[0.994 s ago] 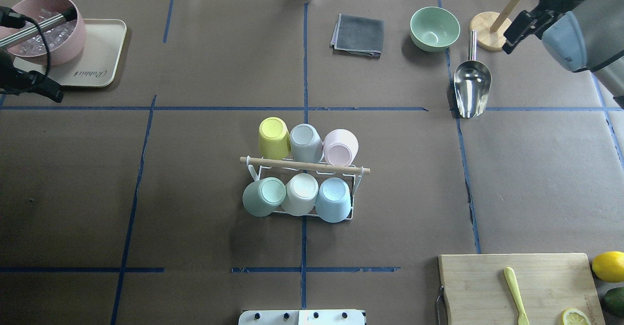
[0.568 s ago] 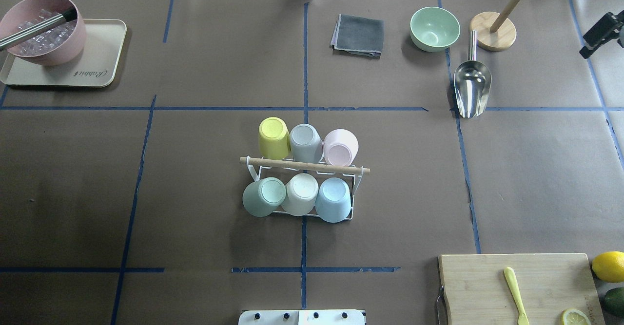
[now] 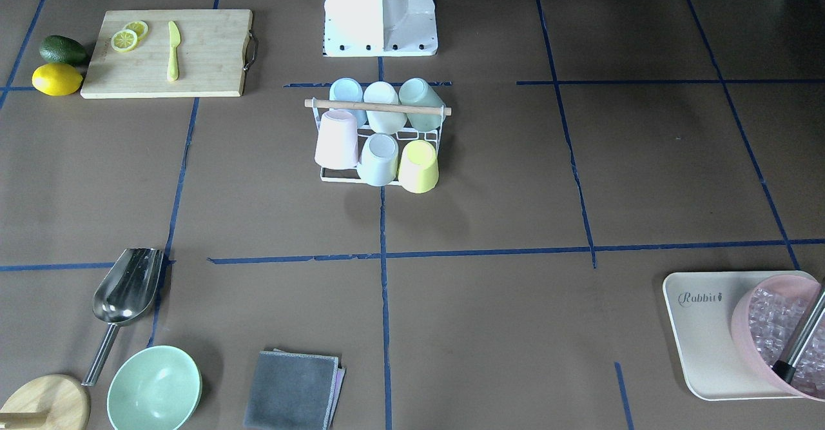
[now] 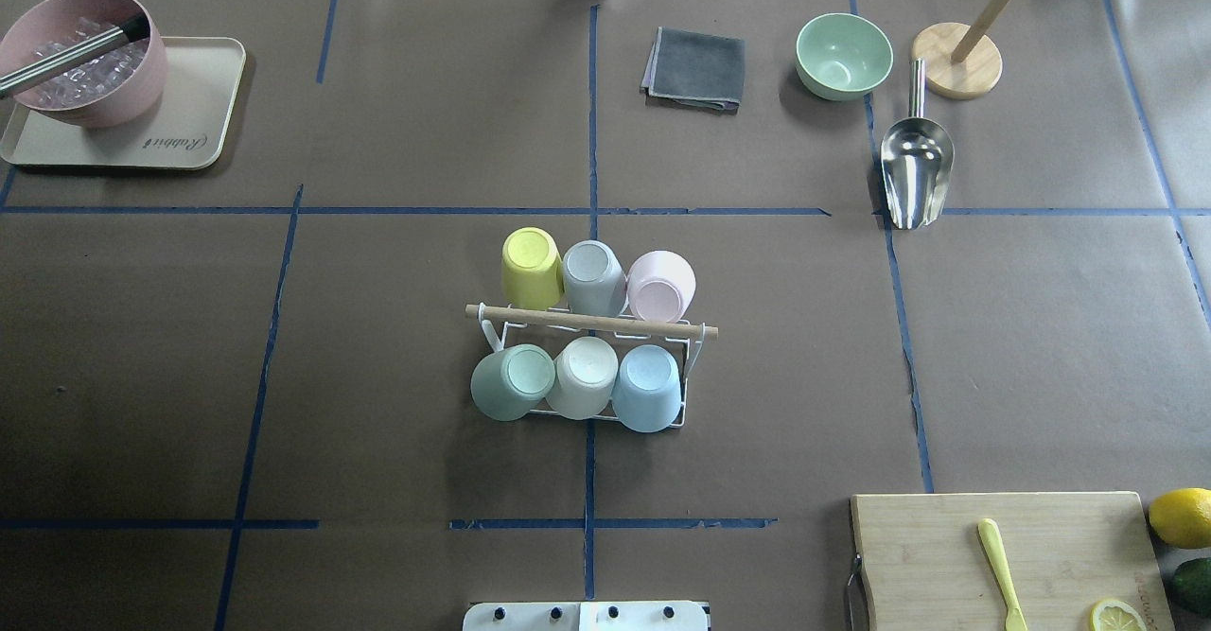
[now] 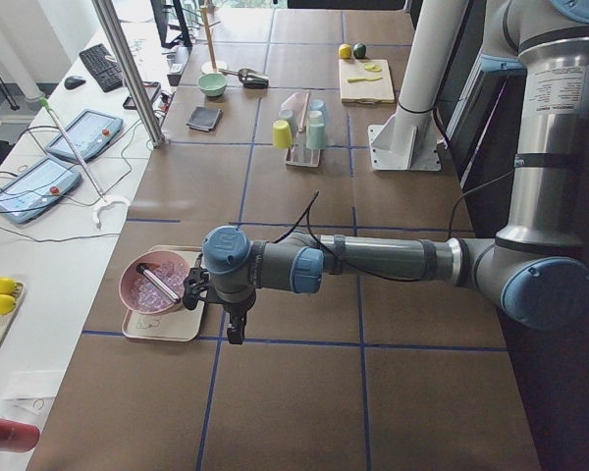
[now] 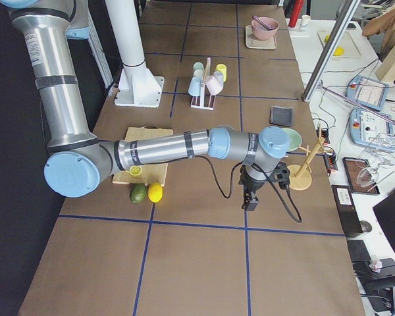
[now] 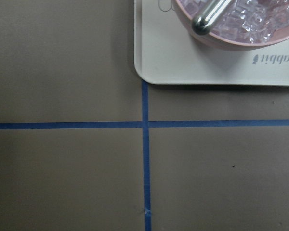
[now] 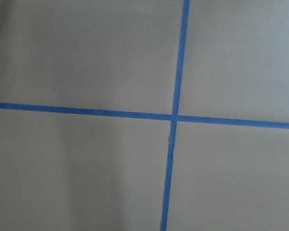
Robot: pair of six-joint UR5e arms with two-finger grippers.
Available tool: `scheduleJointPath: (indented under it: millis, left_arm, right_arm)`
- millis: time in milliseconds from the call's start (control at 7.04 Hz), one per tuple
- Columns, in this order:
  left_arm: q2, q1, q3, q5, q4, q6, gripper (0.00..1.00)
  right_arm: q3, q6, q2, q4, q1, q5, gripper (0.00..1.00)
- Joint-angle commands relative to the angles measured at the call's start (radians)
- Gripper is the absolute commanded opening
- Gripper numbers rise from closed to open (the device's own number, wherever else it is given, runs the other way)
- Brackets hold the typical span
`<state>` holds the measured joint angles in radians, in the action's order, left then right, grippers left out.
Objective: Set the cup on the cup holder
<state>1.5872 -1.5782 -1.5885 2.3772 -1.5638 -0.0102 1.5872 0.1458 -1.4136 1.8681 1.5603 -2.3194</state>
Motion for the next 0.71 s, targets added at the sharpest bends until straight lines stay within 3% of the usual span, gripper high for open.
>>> scheduleJointPath:
  millis: [0,142,568]
  left_arm:
    - [-0.009,-0.084,-0.004,-0.022,0.120,-0.149,1.00]
    - [-0.010,-0.086,-0.007,-0.024,0.122,-0.160,1.00]
    - [-0.006,-0.082,0.007,-0.039,0.126,-0.148,1.00]
  right_arm:
    - [0.065,0.083,-0.152,-0.019,0.052,0.012,1.00]
    - [0.072,0.028,-0.197,-0.082,0.053,0.014,1.00]
    - [0.065,-0.006,-0.214,-0.101,0.053,0.021,1.00]
